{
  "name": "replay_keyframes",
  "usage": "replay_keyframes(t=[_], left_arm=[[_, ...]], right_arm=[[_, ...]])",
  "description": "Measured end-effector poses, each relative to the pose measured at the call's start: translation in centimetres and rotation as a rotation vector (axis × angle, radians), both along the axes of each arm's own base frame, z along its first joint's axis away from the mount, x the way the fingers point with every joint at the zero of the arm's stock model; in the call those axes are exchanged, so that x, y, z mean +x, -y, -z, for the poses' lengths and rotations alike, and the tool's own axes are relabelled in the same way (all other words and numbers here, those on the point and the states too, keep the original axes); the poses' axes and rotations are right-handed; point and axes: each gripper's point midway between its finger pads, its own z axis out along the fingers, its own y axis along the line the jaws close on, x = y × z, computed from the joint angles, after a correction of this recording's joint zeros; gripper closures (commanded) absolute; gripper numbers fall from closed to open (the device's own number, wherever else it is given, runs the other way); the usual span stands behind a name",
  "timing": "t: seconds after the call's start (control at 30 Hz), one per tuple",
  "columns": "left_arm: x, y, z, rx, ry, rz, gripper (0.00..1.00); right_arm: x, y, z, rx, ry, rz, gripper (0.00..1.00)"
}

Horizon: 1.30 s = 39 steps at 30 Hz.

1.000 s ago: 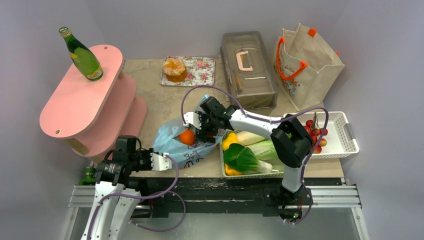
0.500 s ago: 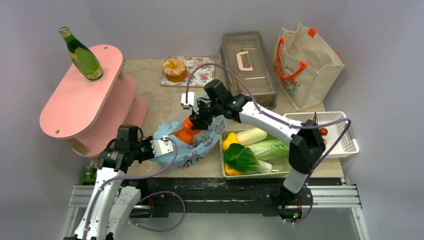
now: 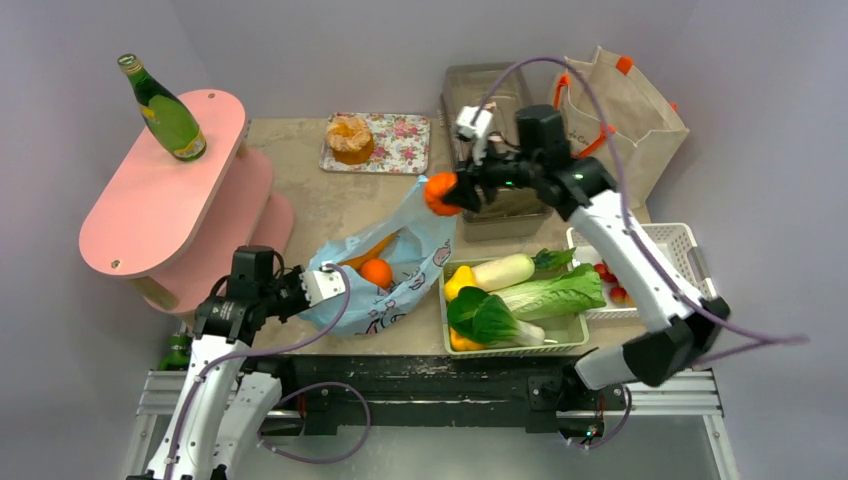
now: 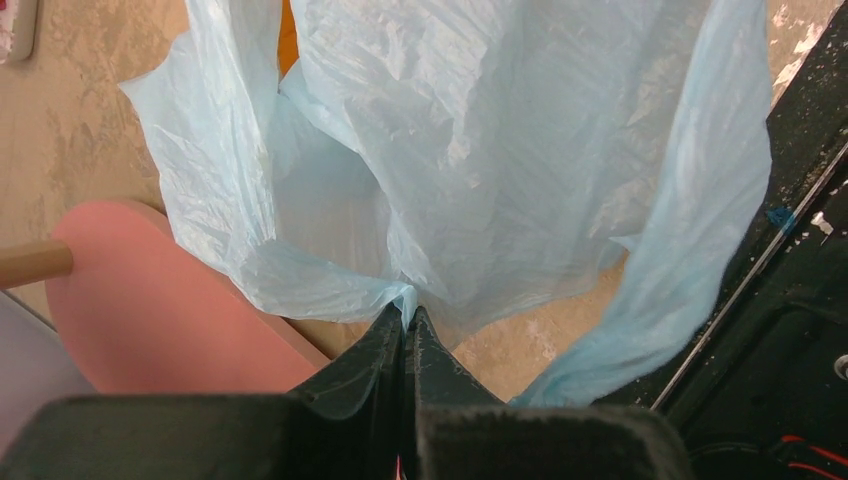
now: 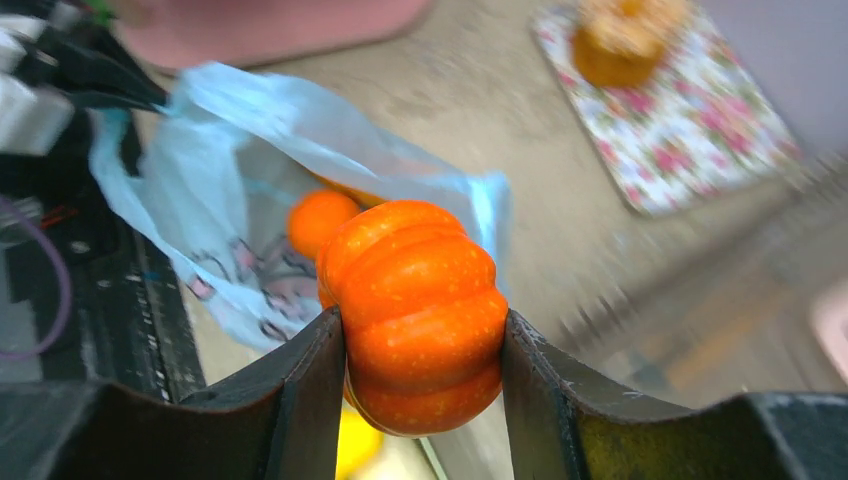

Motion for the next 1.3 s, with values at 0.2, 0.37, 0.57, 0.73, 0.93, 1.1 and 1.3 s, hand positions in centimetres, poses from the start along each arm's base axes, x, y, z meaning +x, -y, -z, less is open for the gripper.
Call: replay_keyframes(t=[0.2,0.37,0.57,0.73,0.93,1.1,1.3], left_arm=[[0.0,0.5,-0.1,-0.030,-0.005,0.005,1.00],[0.7,0.9,-0.3,-0.044,-0.014,0.016,1.00],[1.2,1.3,-0.8,-0.058,-0.005,0.026,1.00],[1.3,1.3,-0.9,-0.060,0.003,0.026,1.00],[1.2,1.3,-1.4,-0.066,0.029,0.023,1.00],[1.1,1.3,-1.8,-0.069,0.050,0.023,1.00],[1.1,1.3,-1.9,-0.070,0.057,0.022,1.00]], right_arm=[[-3.9,11.2,0.7,-0.135,0.030,0.223,0.72],[-7.4,14.8,6.8,-0.299,-0.078,0.267,0.68],[-7.7,16.5,14.6,-0.511,-0.295,0.259,0.54],[-8.2,16.9,16.0,-0.572,-0.342,0.211,0.11],[-8.4,16.4,14.4,-0.564,-0.355,0.171,0.02],[-7.0,14.4,9.8,-0.445,-0.266,0.142,0.03],[-6.0,12.1,7.0,-0.338,-0.236,0.109,0.25]])
